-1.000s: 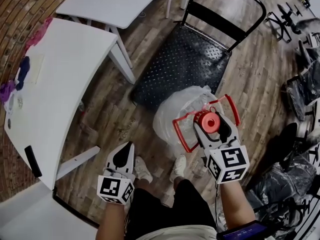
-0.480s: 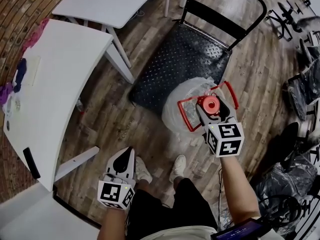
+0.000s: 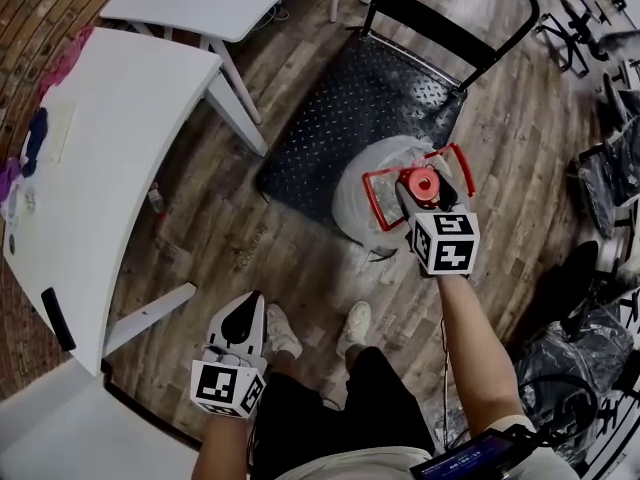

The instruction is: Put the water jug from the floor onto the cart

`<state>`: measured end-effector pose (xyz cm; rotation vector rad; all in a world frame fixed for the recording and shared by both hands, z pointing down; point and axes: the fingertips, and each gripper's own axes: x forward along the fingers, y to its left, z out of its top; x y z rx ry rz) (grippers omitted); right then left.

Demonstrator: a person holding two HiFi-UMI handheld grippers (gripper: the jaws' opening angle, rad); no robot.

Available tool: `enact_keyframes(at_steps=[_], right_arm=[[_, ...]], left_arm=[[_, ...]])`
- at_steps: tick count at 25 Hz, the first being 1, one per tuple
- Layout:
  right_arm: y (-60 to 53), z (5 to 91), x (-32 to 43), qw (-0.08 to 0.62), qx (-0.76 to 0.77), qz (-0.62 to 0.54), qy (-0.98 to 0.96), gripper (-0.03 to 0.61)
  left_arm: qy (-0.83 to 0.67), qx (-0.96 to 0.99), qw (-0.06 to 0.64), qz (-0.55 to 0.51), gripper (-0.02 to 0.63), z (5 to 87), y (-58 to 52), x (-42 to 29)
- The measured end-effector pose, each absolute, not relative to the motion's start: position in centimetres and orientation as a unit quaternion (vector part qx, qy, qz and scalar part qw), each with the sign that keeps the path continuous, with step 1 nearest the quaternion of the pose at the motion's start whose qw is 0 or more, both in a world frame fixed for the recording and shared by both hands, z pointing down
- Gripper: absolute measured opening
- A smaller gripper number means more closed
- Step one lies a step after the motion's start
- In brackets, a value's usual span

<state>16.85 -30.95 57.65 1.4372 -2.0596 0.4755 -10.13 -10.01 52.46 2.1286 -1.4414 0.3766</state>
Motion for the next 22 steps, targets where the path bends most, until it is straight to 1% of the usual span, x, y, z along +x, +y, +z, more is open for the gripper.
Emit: enact_keyframes(at_steps=[10, 22], right_arm=[[-31.1, 62.6, 17.3, 0.299, 0.543, 0.201, -0.758, 0.314], [-31.9, 63.1, 16.9, 0.293, 0.545, 0.200, -0.760, 0.315]], left_arm=[[-0.536, 0.786, 0.272, 0.147, -0.002, 52.6, -9.3, -10.3], [-0.525, 0.791, 0.277, 0.148, -0.002, 53.2, -9.8, -8.9]])
